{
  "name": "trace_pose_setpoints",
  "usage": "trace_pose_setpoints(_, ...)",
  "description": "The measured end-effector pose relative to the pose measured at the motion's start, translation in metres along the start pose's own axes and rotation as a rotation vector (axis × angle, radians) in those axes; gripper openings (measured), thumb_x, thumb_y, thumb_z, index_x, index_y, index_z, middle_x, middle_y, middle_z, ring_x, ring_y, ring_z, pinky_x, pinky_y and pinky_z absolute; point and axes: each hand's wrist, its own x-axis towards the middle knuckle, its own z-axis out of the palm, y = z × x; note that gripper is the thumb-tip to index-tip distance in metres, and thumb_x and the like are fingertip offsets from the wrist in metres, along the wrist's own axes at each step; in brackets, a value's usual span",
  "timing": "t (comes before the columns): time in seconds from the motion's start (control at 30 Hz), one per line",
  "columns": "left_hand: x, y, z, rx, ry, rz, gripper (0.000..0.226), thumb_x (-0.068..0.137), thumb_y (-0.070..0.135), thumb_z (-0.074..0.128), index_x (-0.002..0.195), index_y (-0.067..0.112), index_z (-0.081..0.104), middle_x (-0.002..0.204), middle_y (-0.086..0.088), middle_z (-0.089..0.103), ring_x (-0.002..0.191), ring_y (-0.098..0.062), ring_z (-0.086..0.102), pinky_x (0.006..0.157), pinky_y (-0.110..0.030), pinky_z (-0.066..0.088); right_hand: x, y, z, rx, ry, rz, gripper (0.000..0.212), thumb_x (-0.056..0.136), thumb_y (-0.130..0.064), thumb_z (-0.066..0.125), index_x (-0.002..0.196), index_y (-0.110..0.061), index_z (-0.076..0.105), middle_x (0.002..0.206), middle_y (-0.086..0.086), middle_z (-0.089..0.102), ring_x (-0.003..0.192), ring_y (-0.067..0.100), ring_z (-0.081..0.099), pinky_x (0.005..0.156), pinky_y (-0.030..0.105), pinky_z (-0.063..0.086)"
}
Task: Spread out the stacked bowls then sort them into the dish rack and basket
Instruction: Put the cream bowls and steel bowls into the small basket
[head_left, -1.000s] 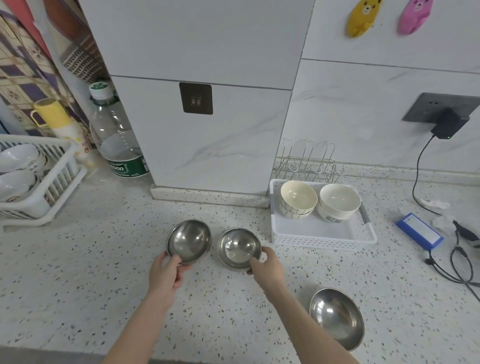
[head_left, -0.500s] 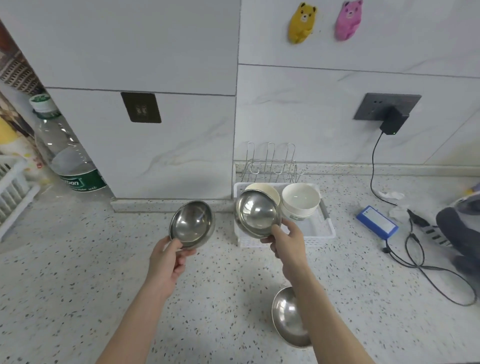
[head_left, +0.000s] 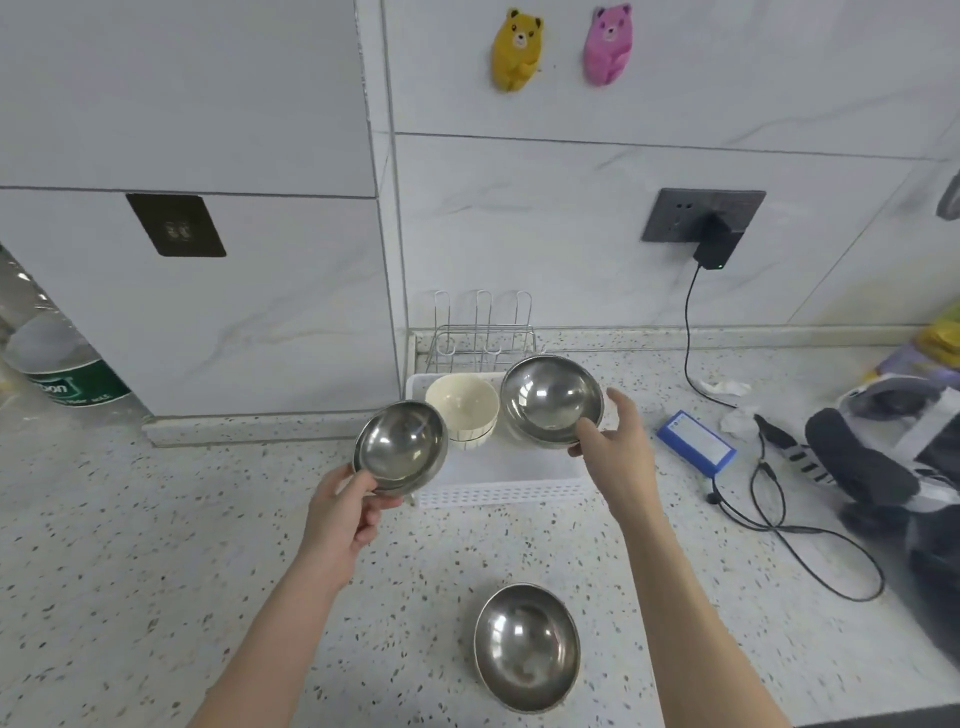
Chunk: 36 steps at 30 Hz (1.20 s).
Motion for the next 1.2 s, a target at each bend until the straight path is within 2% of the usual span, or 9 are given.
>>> trace_pose_setpoints(0.13, 0.002, 0.001, 0.013, 0.007, 0.004, 0.026, 0.027, 0.095, 0.013, 0.059, 0.122, 0.014, 0.056, 0.073, -0.020, 0.074, 0.042, -0.006, 0.051, 0.033, -0.017, 0.028, 0.009, 0.004, -0.012, -0.134, 0.016, -0.068, 0.059, 0.084, -0.022, 0.051, 0.138, -0.037, 0.033, 0.076, 0.018, 0.071, 0.047, 0.011, 0.043, 0.046, 0.026, 0.041)
trace_pose_setpoints(0.3, 0.005, 0.003, 0.022, 0.030, 0.016, 0.043, 0.030, 0.094, 0.013, 0.061, 0.124, 0.016, 0.055, 0.074, -0.021, 0.073, 0.039, -0.007, 0.048, 0.033, -0.017, 0.029, 0.021, 0.006, -0.022, -0.210, -0.023, -0.037, 0.047, 0.085, -0.026, 0.054, 0.132, -0.025, 0.050, 0.074, 0.002, 0.071, 0.047, 0.005, 0.052, 0.046, 0.023, 0.039)
trace_pose_setpoints(0.4, 0.007, 0.004, 0.026, 0.059, 0.033, 0.044, 0.039, 0.092, 0.009, 0.060, 0.130, 0.016, 0.052, 0.073, -0.020, 0.073, 0.042, -0.010, 0.046, 0.033, -0.019, 0.029, 0.028, 0.008, -0.026, -0.283, -0.074, -0.021, 0.052, 0.086, -0.026, 0.054, 0.137, -0.021, 0.049, 0.078, 0.003, 0.072, 0.046, -0.001, 0.057, 0.045, 0.020, 0.037)
trace_pose_setpoints(0.47, 0.008, 0.005, 0.028, 0.079, 0.039, 0.042, 0.042, 0.092, 0.009, 0.060, 0.132, 0.015, 0.051, 0.072, -0.020, 0.073, 0.042, -0.010, 0.046, 0.034, -0.019, 0.029, 0.032, 0.009, -0.027, -0.331, -0.102, 0.003, 0.053, 0.086, -0.025, 0.054, 0.138, -0.019, 0.048, 0.070, 0.004, 0.072, 0.053, 0.005, 0.059, 0.047, 0.022, 0.037)
trace_pose_setpoints(0.63, 0.007, 0.006, 0.034, 0.114, 0.032, 0.031, 0.041, 0.092, 0.005, 0.058, 0.132, 0.012, 0.051, 0.073, -0.022, 0.072, 0.038, -0.007, 0.049, 0.034, -0.018, 0.029, 0.043, 0.013, -0.032, -0.402, -0.136, 0.039, 0.023, 0.083, -0.022, 0.053, 0.105, -0.024, 0.057, 0.054, 0.002, 0.069, 0.058, 0.013, 0.061, 0.052, 0.026, 0.044)
trace_pose_setpoints(0.7, 0.006, 0.006, 0.035, 0.129, 0.024, 0.016, 0.039, 0.092, 0.004, 0.057, 0.130, 0.012, 0.052, 0.076, -0.025, 0.072, 0.037, -0.007, 0.049, 0.034, -0.018, 0.029, 0.049, 0.014, -0.034, -0.453, -0.161, 0.056, 0.014, 0.081, -0.021, 0.052, 0.092, -0.017, 0.059, 0.049, 0.002, 0.067, 0.055, 0.015, 0.058, 0.052, 0.025, 0.042)
trace_pose_setpoints(0.83, 0.005, 0.005, 0.036, 0.144, 0.017, -0.005, 0.037, 0.092, 0.002, 0.056, 0.127, 0.013, 0.053, 0.079, -0.028, 0.072, 0.038, -0.008, 0.051, 0.034, -0.018, 0.029, 0.064, 0.010, -0.037, -0.569, -0.249, 0.122, 0.018, 0.080, -0.018, 0.048, 0.078, -0.004, 0.060, 0.047, 0.004, 0.067, 0.041, 0.012, 0.040, 0.043, 0.020, 0.032)
trace_pose_setpoints(1.07, 0.005, 0.001, 0.039, 0.127, 0.020, -0.034, 0.034, 0.091, 0.002, 0.056, 0.124, 0.013, 0.055, 0.075, -0.024, 0.072, 0.040, -0.008, 0.053, 0.033, -0.018, 0.029, 0.090, -0.010, -0.027, -0.783, -0.366, 0.122, 0.026, 0.081, -0.018, 0.044, 0.059, -0.009, 0.052, 0.038, 0.002, 0.060, 0.020, 0.005, 0.036, 0.042, 0.019, 0.030)
trace_pose_setpoints(1.2, 0.006, -0.001, 0.040, 0.105, 0.043, -0.032, 0.031, 0.092, 0.002, 0.055, 0.122, 0.009, 0.055, 0.077, -0.027, 0.070, 0.037, -0.007, 0.051, 0.032, -0.017, 0.029, 0.100, -0.016, -0.014, -0.854, -0.428, 0.158, 0.030, 0.084, -0.017, 0.044, 0.057, -0.011, 0.056, 0.035, 0.000, 0.055, 0.021, 0.006, 0.037, 0.037, 0.017, 0.028)
